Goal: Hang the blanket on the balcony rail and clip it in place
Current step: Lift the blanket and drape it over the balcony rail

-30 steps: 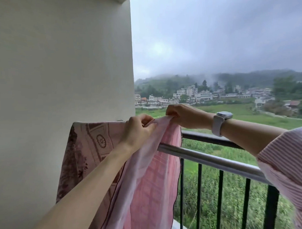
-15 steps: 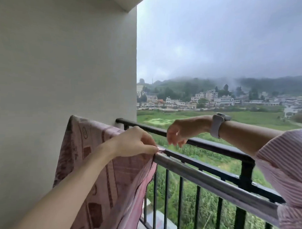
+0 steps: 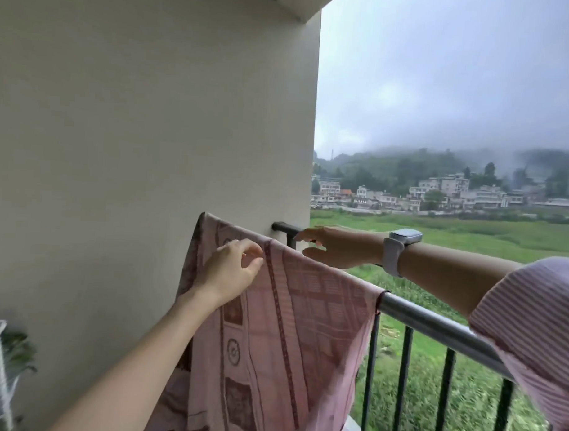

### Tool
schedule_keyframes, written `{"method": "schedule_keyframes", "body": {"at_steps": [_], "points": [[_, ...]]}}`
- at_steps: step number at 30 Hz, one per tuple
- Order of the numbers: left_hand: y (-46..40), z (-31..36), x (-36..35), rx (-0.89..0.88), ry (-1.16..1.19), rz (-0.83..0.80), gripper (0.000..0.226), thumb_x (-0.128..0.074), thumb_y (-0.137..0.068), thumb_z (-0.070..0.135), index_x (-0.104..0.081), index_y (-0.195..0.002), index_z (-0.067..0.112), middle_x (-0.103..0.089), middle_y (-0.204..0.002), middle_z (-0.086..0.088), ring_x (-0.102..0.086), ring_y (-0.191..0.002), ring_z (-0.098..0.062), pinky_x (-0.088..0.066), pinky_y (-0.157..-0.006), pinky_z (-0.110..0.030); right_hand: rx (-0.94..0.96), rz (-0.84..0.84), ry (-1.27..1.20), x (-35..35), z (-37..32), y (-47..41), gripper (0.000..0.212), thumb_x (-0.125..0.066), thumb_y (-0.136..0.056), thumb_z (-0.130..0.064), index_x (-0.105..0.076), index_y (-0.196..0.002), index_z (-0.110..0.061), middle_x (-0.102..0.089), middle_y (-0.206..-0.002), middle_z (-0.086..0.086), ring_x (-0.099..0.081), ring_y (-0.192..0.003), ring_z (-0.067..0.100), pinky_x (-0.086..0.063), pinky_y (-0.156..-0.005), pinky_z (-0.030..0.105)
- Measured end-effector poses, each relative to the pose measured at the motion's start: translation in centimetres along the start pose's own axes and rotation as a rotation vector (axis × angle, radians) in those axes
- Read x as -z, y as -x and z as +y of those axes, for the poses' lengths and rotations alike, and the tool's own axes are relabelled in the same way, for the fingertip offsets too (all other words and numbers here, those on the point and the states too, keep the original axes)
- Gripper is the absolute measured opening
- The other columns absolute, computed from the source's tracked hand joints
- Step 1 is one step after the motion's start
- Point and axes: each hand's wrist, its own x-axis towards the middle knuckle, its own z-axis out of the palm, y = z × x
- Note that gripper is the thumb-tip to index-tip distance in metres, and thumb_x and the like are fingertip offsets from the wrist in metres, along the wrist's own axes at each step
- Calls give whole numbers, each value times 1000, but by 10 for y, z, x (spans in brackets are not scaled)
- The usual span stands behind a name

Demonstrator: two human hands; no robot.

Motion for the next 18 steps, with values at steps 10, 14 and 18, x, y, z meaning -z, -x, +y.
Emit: {"method": "schedule_keyframes", "body": {"at_steps": [10, 14, 18], "points": [[-71, -193, 43, 54, -57, -3, 13, -53, -87, 20, -62, -96, 17, -65, -103, -1, -58, -91, -14, -41, -80, -22, -77, -19, 98, -46, -45, -190, 40, -37, -95, -18, -37, -134, -9, -49, -131, 18, -47, -118, 32, -39, -97, 39], [-101, -266, 49, 119, -54, -36, 15, -53, -88, 20, -63, -98, 15, -66, -102, -1, -58, -87, -14, -42, -80, -23, -115, 22, 54, -75, -60, -264, 34, -39, -94, -15, -46, -126, -6, -53, -123, 17, -51, -113, 33, -44, -93, 43], [-131, -335, 32, 179, -33, -74, 16, -53, -88, 19, -63, -99, 14, -67, -102, -2, -57, -83, -12, -40, -77, -21, -131, 120, 170, -117, -57, -330, 28, -42, -90, -18, -50, -114, -9, -55, -114, 12, -54, -107, 32, -48, -85, 50]]}}
